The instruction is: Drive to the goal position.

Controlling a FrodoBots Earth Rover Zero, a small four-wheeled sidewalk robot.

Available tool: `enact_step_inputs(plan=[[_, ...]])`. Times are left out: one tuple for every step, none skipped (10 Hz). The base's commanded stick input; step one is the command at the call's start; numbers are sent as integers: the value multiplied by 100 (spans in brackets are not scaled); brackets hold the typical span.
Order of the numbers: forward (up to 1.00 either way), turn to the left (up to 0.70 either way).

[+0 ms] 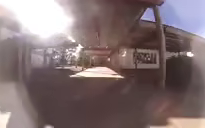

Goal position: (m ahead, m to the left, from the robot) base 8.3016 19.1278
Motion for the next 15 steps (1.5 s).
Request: enact_step_inputs(plan=[[100,41],[100,41],[100,41],[100,41],[100,19],[100,9],[100,1],[100,1],[100,1],[100,1],[100,1],[100,1],[100,1],[100,1],[100,1]])
